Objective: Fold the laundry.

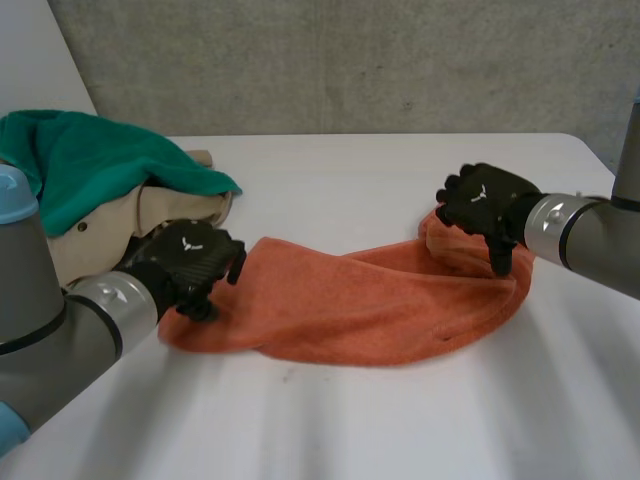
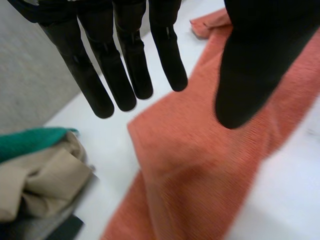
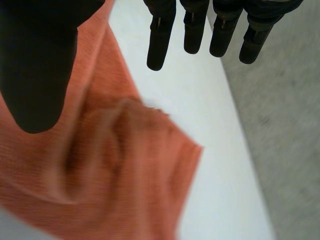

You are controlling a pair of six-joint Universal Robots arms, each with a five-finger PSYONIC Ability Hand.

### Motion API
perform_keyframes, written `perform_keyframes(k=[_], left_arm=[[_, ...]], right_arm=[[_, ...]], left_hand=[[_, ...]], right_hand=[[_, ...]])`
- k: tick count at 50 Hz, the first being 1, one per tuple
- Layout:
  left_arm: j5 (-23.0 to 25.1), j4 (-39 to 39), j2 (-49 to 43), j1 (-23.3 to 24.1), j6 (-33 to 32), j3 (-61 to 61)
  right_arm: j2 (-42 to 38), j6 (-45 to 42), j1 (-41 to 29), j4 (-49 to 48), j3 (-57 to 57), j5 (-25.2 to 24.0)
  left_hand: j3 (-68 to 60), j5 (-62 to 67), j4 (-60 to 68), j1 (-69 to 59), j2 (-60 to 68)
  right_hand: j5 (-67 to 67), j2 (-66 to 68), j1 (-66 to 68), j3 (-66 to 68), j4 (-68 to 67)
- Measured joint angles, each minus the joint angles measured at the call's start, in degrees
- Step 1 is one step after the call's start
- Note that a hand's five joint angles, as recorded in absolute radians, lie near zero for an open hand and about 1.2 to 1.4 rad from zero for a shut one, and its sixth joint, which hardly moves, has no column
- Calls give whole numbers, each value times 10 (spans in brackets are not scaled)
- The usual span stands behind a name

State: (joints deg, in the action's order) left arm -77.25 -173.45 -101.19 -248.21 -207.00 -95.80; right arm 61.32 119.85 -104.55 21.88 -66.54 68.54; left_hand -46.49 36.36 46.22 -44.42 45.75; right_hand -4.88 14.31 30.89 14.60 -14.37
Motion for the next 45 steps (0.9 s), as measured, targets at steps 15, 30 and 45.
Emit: perform_keyframes(k=[15,30,45], left_arm=[[9,19,65,-18,57,-49],[0,-17,76,-22,72,-57],[-3,-73,13,-5,108,40]], right_arm=[[-172,-252,32,42,160,-135],[-258,-280,38,48,210,-132],[-30,-123,62,70,105,-150]], left_hand=[[133,-142,-135,109,-129],[144,-155,-149,119,-141],[224,-232,-228,201,-217]], right_hand=[[24,-27,0,-30,26],[-356,373,278,359,-359],[-506,529,344,531,-538]])
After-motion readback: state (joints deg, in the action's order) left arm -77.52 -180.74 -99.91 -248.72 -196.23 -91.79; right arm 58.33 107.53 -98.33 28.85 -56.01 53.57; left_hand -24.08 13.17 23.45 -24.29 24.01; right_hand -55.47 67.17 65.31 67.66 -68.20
